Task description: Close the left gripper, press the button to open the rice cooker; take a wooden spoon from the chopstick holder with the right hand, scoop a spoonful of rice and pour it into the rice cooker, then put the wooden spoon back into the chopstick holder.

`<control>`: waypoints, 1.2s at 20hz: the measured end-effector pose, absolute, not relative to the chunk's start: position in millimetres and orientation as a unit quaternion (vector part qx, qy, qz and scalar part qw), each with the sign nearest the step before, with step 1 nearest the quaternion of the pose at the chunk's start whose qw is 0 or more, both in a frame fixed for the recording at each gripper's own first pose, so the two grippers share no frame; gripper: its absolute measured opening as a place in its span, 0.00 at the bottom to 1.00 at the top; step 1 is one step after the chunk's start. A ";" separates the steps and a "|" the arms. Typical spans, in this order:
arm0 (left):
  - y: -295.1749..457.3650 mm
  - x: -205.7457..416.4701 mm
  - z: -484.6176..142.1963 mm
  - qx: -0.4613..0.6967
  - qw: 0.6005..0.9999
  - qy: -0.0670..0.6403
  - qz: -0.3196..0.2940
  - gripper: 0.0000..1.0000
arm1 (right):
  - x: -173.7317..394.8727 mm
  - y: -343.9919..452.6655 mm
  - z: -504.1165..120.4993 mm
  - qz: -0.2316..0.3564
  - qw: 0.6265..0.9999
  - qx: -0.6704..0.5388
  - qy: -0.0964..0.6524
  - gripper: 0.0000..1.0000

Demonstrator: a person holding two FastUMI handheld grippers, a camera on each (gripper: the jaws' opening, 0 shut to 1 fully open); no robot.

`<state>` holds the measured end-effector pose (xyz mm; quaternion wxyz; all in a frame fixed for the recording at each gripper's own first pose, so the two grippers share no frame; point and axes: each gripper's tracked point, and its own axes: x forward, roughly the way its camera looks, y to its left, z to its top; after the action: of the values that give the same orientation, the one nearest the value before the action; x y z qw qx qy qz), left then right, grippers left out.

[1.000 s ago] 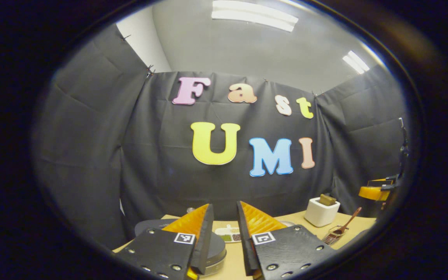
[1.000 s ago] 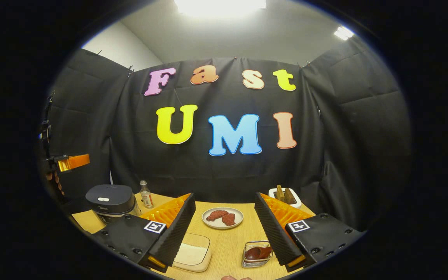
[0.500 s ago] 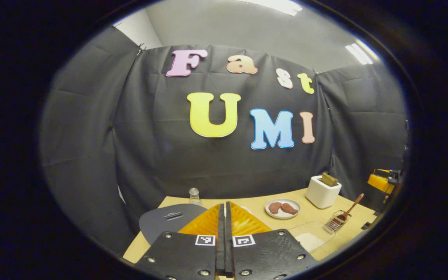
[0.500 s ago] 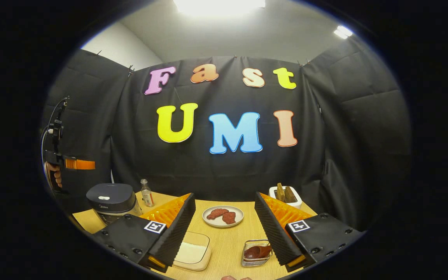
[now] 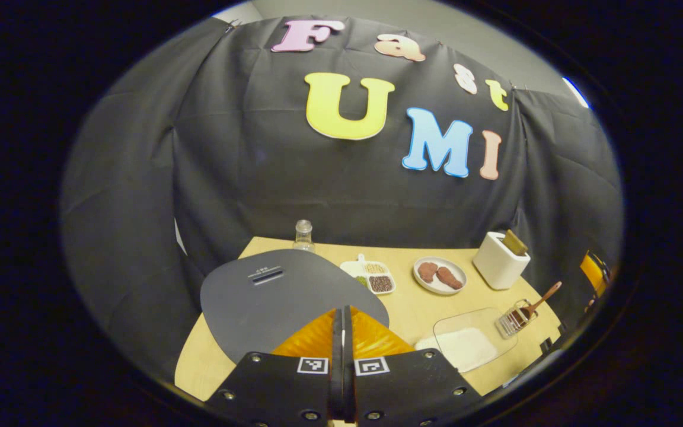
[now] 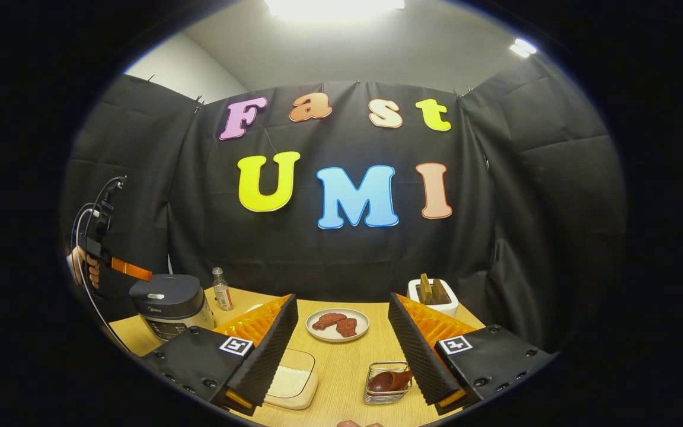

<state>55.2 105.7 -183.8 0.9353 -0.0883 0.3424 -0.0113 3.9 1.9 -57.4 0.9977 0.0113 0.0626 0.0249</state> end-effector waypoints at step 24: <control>102.4 36.2 -237.5 -0.032 0.912 0.409 -0.016 0.02 | 9.2 -32.1 -91.1 -0.002 0.997 0.041 0.063 0.98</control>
<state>36.2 102.4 -237.5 0.9116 -0.0324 0.4095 -0.0159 9.2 -32.1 -91.1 0.9971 0.0412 0.0632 -0.0022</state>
